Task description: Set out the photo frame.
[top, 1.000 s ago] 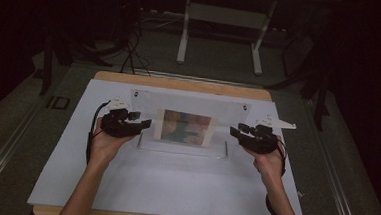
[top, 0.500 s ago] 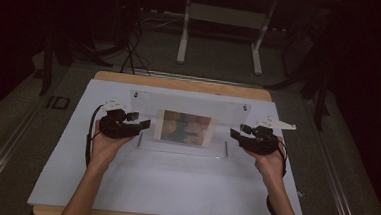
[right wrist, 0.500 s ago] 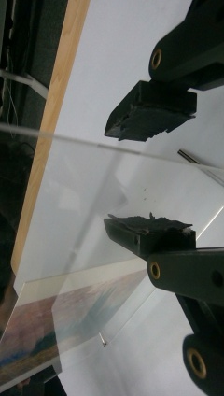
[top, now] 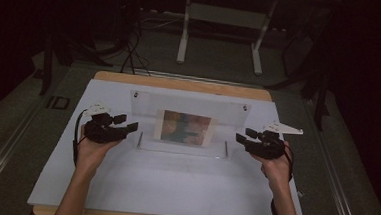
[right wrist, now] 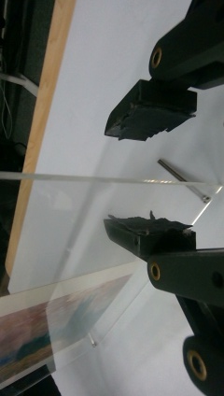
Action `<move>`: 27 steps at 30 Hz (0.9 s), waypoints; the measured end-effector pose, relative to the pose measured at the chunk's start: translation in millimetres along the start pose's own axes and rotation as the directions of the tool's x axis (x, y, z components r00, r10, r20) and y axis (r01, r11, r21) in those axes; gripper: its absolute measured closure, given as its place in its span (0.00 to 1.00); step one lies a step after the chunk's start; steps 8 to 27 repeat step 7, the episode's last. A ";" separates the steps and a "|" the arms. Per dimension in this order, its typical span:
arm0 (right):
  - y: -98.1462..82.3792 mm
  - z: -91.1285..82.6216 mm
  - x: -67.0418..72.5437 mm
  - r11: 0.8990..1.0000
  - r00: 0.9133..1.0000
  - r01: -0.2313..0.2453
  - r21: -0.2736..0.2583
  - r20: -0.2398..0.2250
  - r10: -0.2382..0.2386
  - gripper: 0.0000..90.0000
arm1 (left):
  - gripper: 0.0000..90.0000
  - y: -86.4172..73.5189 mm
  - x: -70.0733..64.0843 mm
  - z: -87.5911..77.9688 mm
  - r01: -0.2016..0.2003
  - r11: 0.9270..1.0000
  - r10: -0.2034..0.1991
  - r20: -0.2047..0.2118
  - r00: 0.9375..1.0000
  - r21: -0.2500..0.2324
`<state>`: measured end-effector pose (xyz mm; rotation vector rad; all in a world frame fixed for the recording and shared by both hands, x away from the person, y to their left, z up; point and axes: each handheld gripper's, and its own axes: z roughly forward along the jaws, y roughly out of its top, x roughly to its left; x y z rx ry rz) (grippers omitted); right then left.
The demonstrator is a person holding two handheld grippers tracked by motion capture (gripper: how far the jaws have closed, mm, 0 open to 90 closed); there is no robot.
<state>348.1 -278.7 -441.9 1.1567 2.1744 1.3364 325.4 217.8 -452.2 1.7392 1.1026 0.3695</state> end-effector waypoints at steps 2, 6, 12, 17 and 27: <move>-4.2 0.2 -2.4 1.000 1.000 -0.004 0.005 -0.001 0.004 0.54 | 0.41 -2.8 2.0 -1.9 -0.007 1.000 0.007 -0.036 0.999 0.014; -8.9 0.4 -6.8 0.999 1.000 0.010 0.043 0.018 -0.011 0.52 | 0.41 -11.4 8.1 -0.1 -0.011 0.997 0.021 -0.140 0.990 0.074; -10.4 -0.4 -8.6 0.998 0.999 0.019 0.056 0.025 -0.021 0.51 | 0.41 -17.7 14.1 2.1 -0.003 0.993 0.027 -0.201 0.979 0.115; -10.4 -0.4 -8.6 0.998 0.999 0.019 0.056 0.025 -0.021 0.51 | 0.41 -17.7 14.1 2.1 -0.003 0.993 0.027 -0.201 0.979 0.115; -10.4 -0.4 -8.6 0.998 0.999 0.019 0.056 0.025 -0.021 0.51 | 0.41 -17.7 14.1 2.1 -0.003 0.993 0.027 -0.201 0.979 0.115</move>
